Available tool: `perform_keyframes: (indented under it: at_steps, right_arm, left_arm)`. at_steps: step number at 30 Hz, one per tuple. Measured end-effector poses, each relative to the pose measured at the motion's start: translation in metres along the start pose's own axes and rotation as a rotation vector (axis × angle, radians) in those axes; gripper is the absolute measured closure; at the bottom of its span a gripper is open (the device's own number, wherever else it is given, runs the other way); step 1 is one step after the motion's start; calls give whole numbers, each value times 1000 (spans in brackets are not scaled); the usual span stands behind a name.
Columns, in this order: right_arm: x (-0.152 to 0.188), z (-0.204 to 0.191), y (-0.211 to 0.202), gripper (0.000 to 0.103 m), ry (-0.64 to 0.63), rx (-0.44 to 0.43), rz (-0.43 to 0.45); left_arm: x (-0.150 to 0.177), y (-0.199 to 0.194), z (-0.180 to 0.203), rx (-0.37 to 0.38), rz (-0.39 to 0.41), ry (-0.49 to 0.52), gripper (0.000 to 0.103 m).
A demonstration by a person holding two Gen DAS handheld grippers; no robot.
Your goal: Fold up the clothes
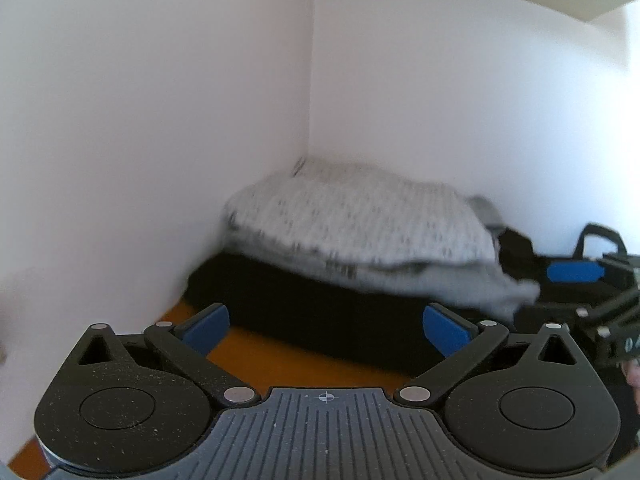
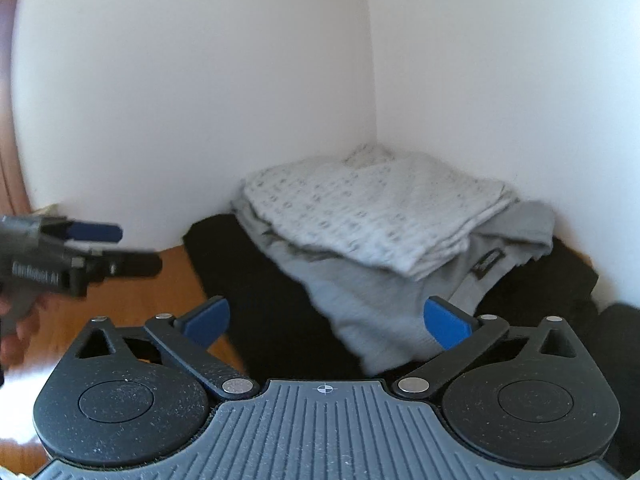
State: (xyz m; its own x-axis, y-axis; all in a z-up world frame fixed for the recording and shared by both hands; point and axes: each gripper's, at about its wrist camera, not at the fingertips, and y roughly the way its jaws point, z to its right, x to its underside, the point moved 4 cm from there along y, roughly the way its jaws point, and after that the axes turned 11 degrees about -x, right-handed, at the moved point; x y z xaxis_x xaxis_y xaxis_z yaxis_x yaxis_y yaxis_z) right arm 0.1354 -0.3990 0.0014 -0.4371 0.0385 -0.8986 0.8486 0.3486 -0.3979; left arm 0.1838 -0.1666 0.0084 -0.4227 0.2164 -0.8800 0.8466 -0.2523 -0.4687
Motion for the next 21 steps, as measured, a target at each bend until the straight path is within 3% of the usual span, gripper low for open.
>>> perform_keyframes:
  at_steps: [4, 10, 18, 21]
  right_arm:
    - [13, -25, 9, 0, 45, 40, -35]
    - [30, -49, 24, 0, 53, 167, -110]
    - [47, -69, 21, 0, 115, 292, -138]
    - [56, -78, 22, 0, 155, 319, -188]
  left_arm:
    - [26, 0, -3, -18, -48, -4, 0]
    - [47, 3, -8, -75, -93, -7, 0]
    - [61, 0, -14, -63, -194, -22, 0]
    - [67, -7, -18, -69, -208, -18, 0]
